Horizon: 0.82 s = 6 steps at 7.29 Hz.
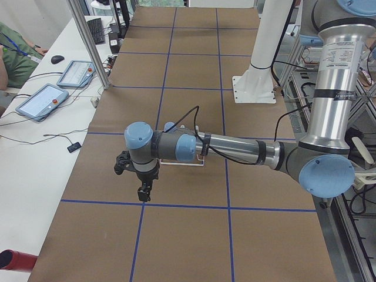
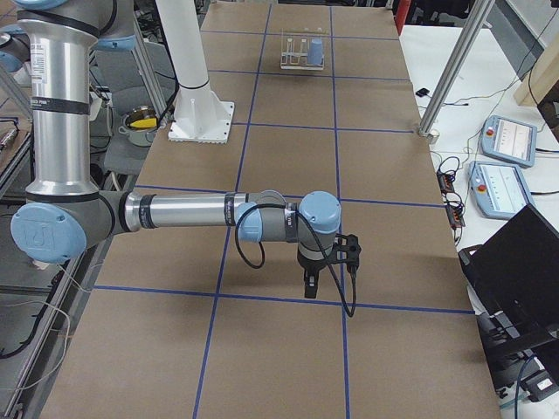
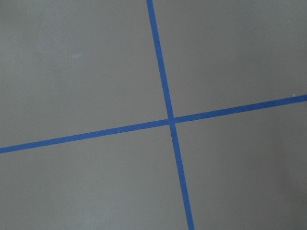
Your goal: Hang cup on cup holder
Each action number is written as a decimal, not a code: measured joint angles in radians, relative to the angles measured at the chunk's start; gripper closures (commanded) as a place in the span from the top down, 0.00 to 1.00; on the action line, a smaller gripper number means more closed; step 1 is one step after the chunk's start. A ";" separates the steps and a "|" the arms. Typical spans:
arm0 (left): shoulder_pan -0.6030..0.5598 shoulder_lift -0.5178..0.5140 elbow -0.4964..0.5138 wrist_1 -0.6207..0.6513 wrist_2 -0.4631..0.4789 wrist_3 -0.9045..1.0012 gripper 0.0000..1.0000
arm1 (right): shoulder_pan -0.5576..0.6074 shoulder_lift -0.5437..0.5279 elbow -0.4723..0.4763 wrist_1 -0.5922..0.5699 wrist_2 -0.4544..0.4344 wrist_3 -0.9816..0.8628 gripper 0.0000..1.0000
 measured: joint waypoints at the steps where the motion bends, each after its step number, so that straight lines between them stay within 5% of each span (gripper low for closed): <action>1: 0.000 0.005 0.010 -0.004 -0.001 0.004 0.98 | 0.015 -0.009 0.001 -0.003 0.007 -0.010 1.00; 6: -0.001 0.020 0.033 -0.005 -0.003 -0.003 0.98 | 0.028 -0.019 0.003 -0.007 0.027 -0.014 1.00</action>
